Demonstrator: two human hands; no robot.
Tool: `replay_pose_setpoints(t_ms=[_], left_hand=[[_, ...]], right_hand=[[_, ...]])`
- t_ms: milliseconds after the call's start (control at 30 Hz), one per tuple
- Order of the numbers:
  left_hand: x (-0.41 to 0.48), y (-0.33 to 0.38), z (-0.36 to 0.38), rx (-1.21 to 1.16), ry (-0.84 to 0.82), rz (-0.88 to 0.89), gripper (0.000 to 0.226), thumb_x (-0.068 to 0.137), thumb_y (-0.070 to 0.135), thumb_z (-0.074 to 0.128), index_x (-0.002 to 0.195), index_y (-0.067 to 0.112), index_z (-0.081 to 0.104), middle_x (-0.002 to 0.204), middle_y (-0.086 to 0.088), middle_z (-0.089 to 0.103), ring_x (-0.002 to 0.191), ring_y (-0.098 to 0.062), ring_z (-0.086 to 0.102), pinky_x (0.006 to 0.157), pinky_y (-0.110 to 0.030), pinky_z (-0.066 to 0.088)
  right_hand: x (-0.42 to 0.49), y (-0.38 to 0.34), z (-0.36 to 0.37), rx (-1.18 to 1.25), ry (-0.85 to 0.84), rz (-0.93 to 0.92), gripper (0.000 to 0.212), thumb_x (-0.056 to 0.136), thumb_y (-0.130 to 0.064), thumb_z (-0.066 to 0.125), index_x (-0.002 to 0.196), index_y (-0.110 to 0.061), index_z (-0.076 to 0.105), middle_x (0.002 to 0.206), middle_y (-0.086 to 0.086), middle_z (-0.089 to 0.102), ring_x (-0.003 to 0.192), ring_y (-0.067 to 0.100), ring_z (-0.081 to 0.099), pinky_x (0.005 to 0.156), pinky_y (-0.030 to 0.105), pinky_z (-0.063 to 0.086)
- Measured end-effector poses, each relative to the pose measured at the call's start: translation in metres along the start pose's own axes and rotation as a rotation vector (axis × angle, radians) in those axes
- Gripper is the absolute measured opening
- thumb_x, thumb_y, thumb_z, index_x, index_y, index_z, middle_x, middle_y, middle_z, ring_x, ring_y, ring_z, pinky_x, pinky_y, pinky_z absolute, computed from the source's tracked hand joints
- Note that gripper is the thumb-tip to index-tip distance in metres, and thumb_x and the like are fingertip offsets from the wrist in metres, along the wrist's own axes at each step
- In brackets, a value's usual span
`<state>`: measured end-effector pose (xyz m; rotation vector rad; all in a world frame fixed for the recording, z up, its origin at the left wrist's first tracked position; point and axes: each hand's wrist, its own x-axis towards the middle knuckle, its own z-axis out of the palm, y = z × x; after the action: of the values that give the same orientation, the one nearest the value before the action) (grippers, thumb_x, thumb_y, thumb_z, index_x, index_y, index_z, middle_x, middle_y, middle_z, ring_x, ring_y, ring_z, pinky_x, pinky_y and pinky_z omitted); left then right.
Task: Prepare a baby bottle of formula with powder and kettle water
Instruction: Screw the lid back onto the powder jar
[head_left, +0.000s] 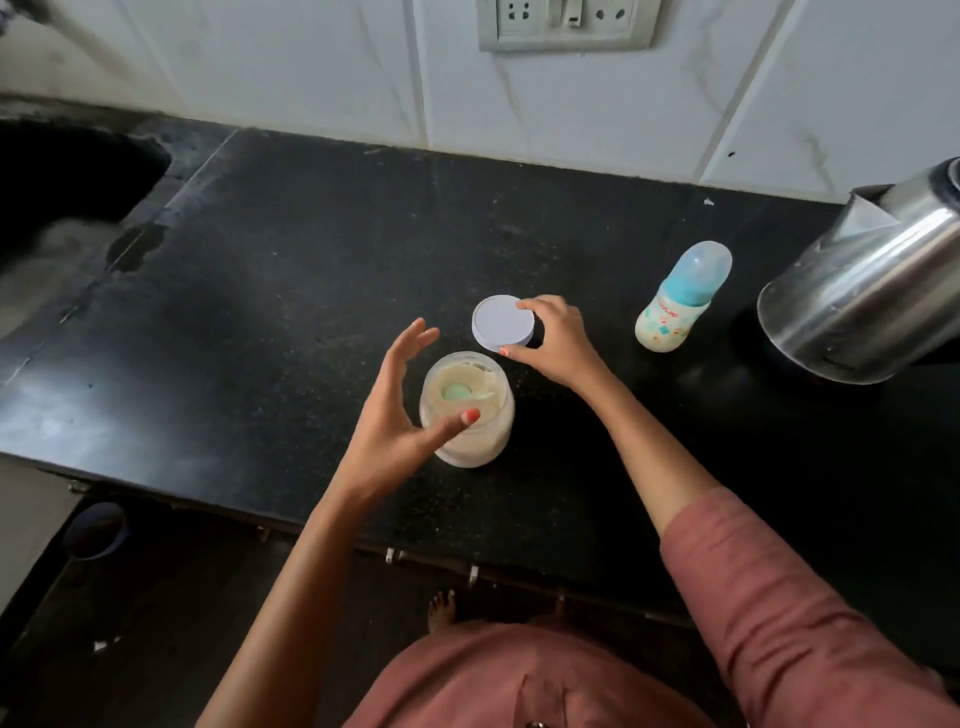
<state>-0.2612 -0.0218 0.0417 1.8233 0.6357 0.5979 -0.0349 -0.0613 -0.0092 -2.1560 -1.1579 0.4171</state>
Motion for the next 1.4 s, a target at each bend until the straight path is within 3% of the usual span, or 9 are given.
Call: replay_pose_setpoints(t_ms=[200,333,433,567,667,833,933,1100,1400], left_hand=[[0.005,-0.024,0.002,-0.097,-0.205,-0.088,0.116,0.049,0.052,0.080,0.142,0.031,0.014,0.147,0.007,0.031,0.131,0.005,0.033,0.101,-0.006,0.029],[0.005,-0.031,0.008,-0.104,-0.199,-0.071,0.105,0.050,0.047,0.081,0.136,0.035,0.021,0.138,0.015,0.039,0.126,0.005,0.039,0.096,-0.007,0.033],[0.005,-0.034,0.009,-0.067,-0.167,-0.052,0.102,0.052,0.047,0.080,0.137,0.029,0.029,0.134,0.017,0.043,0.123,0.004,0.042,0.098,-0.010,0.036],[0.005,-0.036,0.009,-0.030,-0.140,-0.048,0.098,0.052,0.049,0.079,0.136,0.025,0.035,0.134,0.010,0.048,0.122,0.000,0.045,0.101,-0.021,0.038],[0.005,-0.035,0.010,-0.029,-0.118,-0.048,0.093,0.052,0.050,0.078,0.133,0.031,0.037,0.132,0.011,0.049,0.121,0.001,0.045,0.097,-0.016,0.038],[0.004,-0.037,0.013,-0.064,-0.107,-0.031,0.087,0.053,0.048,0.079,0.129,0.038,0.037,0.130,0.012,0.049,0.119,0.001,0.047,0.093,-0.009,0.039],[0.003,-0.039,0.014,-0.101,-0.094,-0.050,0.083,0.053,0.046,0.079,0.123,0.049,0.034,0.127,0.015,0.048,0.115,0.005,0.048,0.088,-0.007,0.041],[0.002,-0.041,0.017,-0.165,-0.094,-0.031,0.083,0.056,0.038,0.080,0.125,0.044,0.035,0.130,0.013,0.046,0.118,0.005,0.047,0.088,-0.008,0.040],[0.003,-0.042,0.015,-0.159,-0.127,-0.018,0.085,0.052,0.034,0.082,0.122,0.041,0.035,0.125,0.018,0.045,0.114,0.011,0.045,0.087,-0.005,0.038]], right_hand=[[0.024,-0.007,0.015,-0.201,-0.131,0.042,0.075,0.069,-0.042,0.075,0.134,-0.021,0.043,0.145,0.008,0.031,0.134,0.029,0.022,0.107,0.040,0.024],[0.027,-0.006,0.018,-0.254,-0.140,0.046,0.070,0.070,-0.041,0.074,0.131,-0.021,0.046,0.144,0.008,0.033,0.133,0.031,0.024,0.105,0.042,0.025],[0.025,-0.007,0.018,-0.237,-0.135,0.055,0.066,0.071,-0.036,0.075,0.129,-0.020,0.047,0.138,0.009,0.037,0.129,0.031,0.030,0.103,0.041,0.028],[0.016,-0.019,0.006,-0.045,-0.066,0.087,0.061,0.070,-0.026,0.077,0.124,-0.017,0.051,0.134,0.009,0.039,0.126,0.028,0.033,0.102,0.032,0.030],[0.000,-0.037,-0.018,0.060,-0.020,0.055,0.056,0.068,-0.024,0.078,0.119,-0.018,0.055,0.132,0.006,0.042,0.122,0.022,0.039,0.094,0.024,0.032],[-0.048,-0.075,-0.056,0.128,-0.144,-0.044,0.054,0.068,-0.026,0.079,0.116,-0.026,0.055,0.127,-0.004,0.044,0.111,0.005,0.040,0.084,0.014,0.031],[-0.072,-0.089,-0.063,0.117,-0.220,-0.080,0.055,0.067,-0.026,0.079,0.117,-0.026,0.055,0.126,-0.004,0.044,0.112,0.006,0.042,0.083,0.006,0.032],[-0.095,-0.098,-0.051,0.030,-0.280,-0.120,0.061,0.067,-0.025,0.079,0.121,-0.023,0.052,0.130,-0.003,0.041,0.122,0.014,0.037,0.099,0.024,0.033],[-0.097,-0.103,-0.035,-0.133,-0.253,-0.168,0.067,0.069,-0.031,0.076,0.128,-0.022,0.046,0.137,-0.004,0.037,0.126,0.018,0.032,0.095,0.024,0.032]])
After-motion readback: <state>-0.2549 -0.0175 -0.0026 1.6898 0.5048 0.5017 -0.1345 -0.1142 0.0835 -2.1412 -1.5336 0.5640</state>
